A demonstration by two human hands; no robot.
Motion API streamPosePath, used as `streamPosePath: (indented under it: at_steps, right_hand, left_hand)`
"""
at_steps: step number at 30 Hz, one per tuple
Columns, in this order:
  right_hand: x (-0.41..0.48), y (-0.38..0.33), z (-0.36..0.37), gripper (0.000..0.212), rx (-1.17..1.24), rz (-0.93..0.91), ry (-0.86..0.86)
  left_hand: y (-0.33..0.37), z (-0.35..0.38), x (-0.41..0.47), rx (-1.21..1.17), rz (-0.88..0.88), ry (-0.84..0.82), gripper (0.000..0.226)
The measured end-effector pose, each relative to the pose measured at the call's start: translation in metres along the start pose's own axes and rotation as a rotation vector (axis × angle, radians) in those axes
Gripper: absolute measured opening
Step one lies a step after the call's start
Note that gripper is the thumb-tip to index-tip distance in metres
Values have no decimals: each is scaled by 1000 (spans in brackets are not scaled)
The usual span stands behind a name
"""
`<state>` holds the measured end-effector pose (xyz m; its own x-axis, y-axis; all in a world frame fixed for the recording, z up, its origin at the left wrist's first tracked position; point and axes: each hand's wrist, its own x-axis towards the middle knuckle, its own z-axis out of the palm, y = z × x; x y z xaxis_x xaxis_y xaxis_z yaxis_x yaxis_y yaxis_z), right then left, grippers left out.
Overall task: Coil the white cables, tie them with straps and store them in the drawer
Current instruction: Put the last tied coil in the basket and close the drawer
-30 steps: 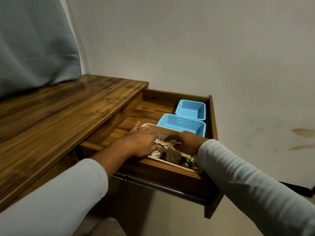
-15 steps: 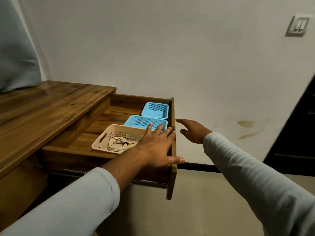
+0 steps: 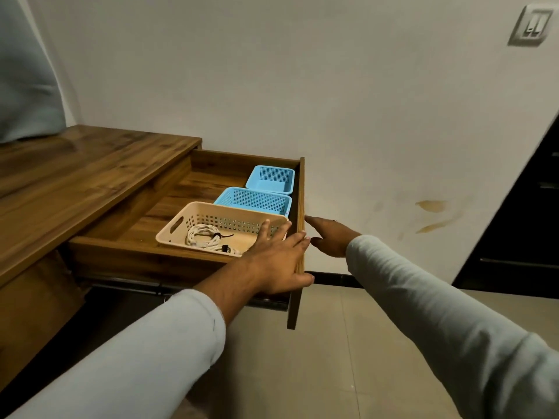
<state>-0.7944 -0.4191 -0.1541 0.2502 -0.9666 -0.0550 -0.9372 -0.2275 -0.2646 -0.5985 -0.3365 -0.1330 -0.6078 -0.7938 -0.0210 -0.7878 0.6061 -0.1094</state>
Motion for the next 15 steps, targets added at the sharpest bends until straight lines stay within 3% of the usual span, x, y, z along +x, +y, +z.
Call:
streamPosePath:
  at_steps: [9, 15]
  right_hand:
    - [18, -44, 7, 78, -32, -79, -16]
    - [42, -94, 14, 82, -57, -166, -32]
  left_hand:
    - [-39, -1, -28, 82, -25, 11, 79]
    - [-90, 5, -62, 129, -131, -1, 72]
